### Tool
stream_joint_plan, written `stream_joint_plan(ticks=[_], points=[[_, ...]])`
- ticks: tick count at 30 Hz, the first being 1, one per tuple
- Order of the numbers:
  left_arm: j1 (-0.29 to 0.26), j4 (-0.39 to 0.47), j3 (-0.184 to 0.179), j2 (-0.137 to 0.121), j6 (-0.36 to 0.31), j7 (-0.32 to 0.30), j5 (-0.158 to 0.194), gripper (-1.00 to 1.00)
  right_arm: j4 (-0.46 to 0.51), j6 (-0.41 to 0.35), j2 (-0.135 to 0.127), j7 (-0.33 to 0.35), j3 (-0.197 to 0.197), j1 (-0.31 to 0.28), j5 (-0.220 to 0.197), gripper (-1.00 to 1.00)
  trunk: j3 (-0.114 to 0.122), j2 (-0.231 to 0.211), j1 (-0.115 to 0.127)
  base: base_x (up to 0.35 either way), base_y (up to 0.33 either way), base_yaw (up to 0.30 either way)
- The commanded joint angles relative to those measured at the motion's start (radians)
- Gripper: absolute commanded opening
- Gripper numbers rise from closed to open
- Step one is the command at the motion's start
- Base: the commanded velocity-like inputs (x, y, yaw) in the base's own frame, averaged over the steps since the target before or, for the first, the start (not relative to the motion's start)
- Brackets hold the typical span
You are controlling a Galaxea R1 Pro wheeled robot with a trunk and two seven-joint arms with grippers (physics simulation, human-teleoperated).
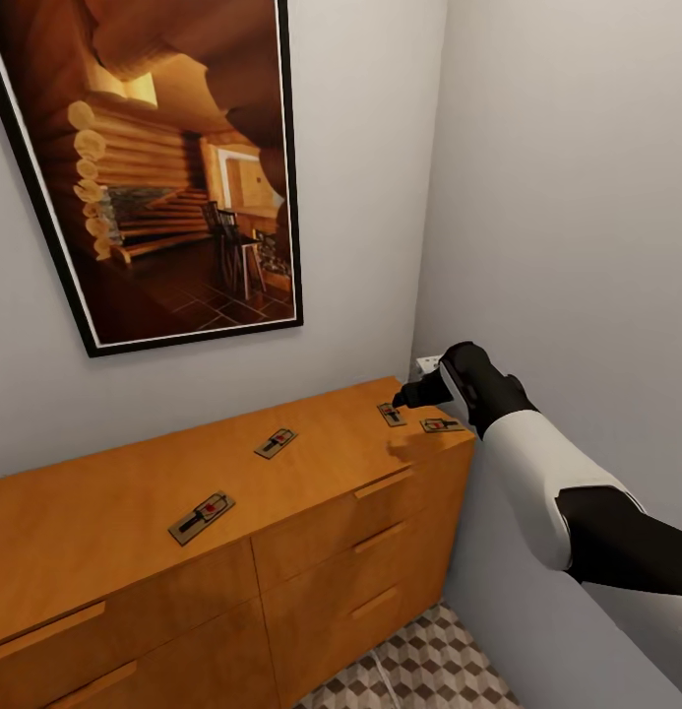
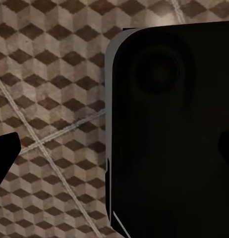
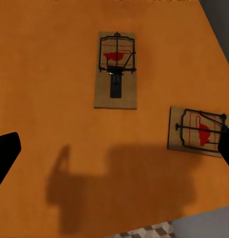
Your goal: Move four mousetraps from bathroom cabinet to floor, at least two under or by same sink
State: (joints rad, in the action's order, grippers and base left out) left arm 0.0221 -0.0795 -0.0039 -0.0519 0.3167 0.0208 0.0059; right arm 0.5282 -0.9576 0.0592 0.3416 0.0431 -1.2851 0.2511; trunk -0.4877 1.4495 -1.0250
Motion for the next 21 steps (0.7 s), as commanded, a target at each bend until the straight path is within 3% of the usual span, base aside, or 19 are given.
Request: stream_joint_plan(ticks=[1,21], points=[[-0.001,-0.002,-0.001,0.0,0.006,0.002,0.0,1.0,0.001,-0.002,0.0,0.009,0.002,0.0,0.01,1.0,-0.001,0.0,0.0,0.0,0.0,0.0],[-0.001,-0.002,0.0,-0.002,0.006,0.002,0.0,1.0,0.001,0.013,-0.001,0.033,0.0,0.0,0.006,1.0,-0.024,0.0,0.0,0.0,0.0,0.0]])
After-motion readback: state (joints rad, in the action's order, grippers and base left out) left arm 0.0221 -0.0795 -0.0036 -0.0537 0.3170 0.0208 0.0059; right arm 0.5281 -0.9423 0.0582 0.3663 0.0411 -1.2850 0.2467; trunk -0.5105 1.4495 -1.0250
